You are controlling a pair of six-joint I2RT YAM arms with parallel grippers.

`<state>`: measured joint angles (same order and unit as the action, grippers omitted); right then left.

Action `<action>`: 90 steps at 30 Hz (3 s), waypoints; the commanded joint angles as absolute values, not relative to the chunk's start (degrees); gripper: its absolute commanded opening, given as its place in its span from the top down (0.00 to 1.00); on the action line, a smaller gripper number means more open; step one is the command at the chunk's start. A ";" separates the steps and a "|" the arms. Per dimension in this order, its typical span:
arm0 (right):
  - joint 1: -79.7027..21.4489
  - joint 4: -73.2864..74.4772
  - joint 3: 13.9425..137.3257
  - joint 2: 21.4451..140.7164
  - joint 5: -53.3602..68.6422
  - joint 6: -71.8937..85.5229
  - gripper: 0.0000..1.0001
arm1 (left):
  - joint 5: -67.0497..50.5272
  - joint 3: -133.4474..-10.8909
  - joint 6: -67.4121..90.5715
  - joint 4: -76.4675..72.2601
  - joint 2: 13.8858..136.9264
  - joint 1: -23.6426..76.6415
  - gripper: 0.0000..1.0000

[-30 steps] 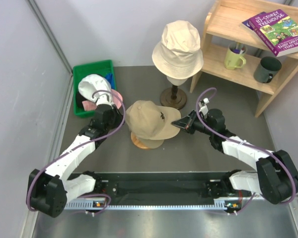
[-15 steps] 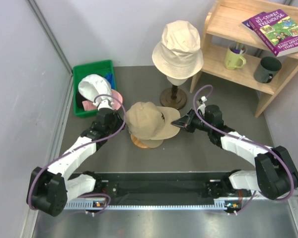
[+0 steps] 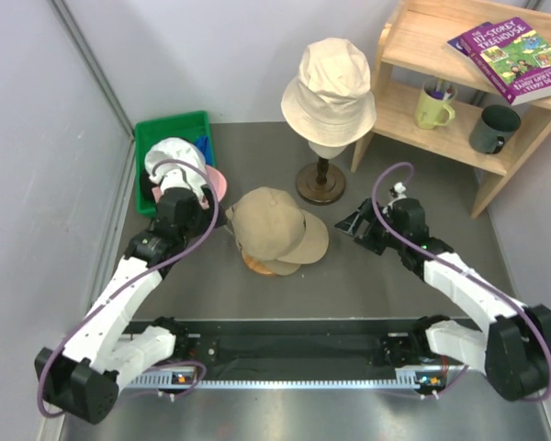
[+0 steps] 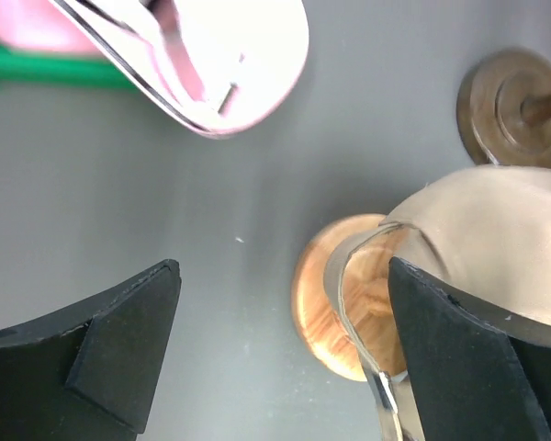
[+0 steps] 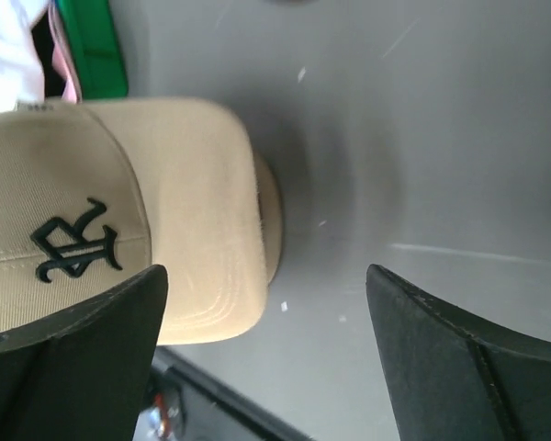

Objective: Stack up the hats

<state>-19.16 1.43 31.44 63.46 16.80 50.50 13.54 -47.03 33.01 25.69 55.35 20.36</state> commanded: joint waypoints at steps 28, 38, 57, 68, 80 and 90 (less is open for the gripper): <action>-13.01 7.56 52.19 68.63 5.62 36.57 0.12 | 12.75 -80.33 21.62 18.64 91.40 0.70 0.52; -13.01 8.88 59.85 69.97 4.75 34.63 0.14 | 8.79 -86.74 17.93 15.73 87.64 0.53 1.00; -15.82 0.44 60.30 58.46 19.15 52.45 0.15 | -39.52 -96.50 28.72 6.78 72.42 0.70 1.00; -22.93 -10.01 53.97 56.16 23.20 73.55 0.14 | -44.04 -101.59 29.19 12.64 74.43 15.09 1.00; -31.38 -32.41 37.89 53.97 17.93 96.93 0.13 | -43.07 -104.24 27.25 15.73 76.73 27.68 1.00; -31.38 -35.15 31.56 46.32 12.22 102.82 0.13 | -41.31 -103.80 25.75 16.96 76.90 30.76 1.00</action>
